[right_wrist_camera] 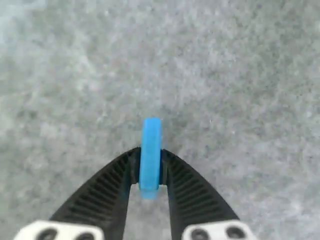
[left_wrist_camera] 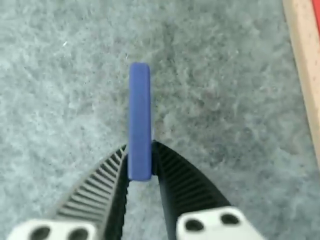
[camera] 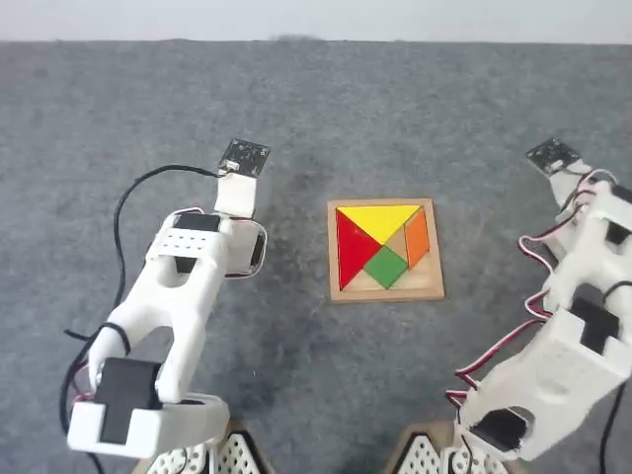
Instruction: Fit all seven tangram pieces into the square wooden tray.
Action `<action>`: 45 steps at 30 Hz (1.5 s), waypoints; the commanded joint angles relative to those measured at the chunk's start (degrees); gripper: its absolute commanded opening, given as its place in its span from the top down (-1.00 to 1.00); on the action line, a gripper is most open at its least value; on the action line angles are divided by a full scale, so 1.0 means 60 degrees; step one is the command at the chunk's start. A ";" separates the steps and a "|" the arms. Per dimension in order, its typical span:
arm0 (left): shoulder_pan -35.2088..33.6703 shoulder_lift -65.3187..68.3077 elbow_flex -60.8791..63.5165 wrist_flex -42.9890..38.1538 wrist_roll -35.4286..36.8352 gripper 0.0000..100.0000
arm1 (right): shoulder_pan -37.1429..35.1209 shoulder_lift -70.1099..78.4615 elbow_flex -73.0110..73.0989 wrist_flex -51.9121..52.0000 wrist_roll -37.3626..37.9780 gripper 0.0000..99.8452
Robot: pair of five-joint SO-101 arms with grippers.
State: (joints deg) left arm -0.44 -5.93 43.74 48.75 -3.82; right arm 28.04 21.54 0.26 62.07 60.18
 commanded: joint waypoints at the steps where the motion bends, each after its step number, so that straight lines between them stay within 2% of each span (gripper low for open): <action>1: -0.0088 -0.0059 -0.0066 -0.0249 0.0117 0.98 | -0.0256 -0.0549 -0.1377 0.1502 -0.0147 0.98; 6: -0.0088 -0.0059 -0.0081 -0.0249 0.0132 0.98 | -0.1824 -0.1897 -0.1216 0.2777 -0.0220 0.98; 9: -0.0103 -0.0059 -0.0081 -0.0264 0.0073 0.98 | -0.3377 -0.2952 -0.0527 0.3070 -0.0278 0.98; 11: -0.0337 -0.0059 -0.0081 -0.0278 0.0073 0.98 | -0.4535 -0.3700 0.0029 0.2996 -0.0747 0.98; 17: -0.1714 -0.0059 -0.0125 -0.0923 0.0073 0.98 | -0.7260 -0.4974 0.1919 0.1429 -0.1700 0.98; 24: -0.2842 -0.0059 -0.0696 -0.0557 0.0088 0.98 | -0.9033 -0.4593 0.3150 0.0344 -0.2066 0.98; 28: -0.3531 -0.0059 -0.1179 0.0015 0.0103 0.98 | -0.9648 -0.4256 0.3370 0.0154 -0.1670 0.98; 33: -0.4147 -0.0059 -0.1370 0.0249 0.0103 0.98 | -0.9853 -0.3729 0.3399 0.0212 -0.0879 0.98; 39: -0.3941 -0.0059 -0.1326 0.0220 0.0103 0.98 | -0.9678 -0.3143 0.3590 0.0198 0.0454 0.98; 45: -0.3824 -0.0059 -0.1311 0.0205 0.0088 0.98 | -0.9634 -0.2982 0.3663 0.0256 0.1011 0.98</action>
State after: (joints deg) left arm -23.74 -5.93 38.37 49.63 -3.82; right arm -30.59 4.48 22.68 64.00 64.31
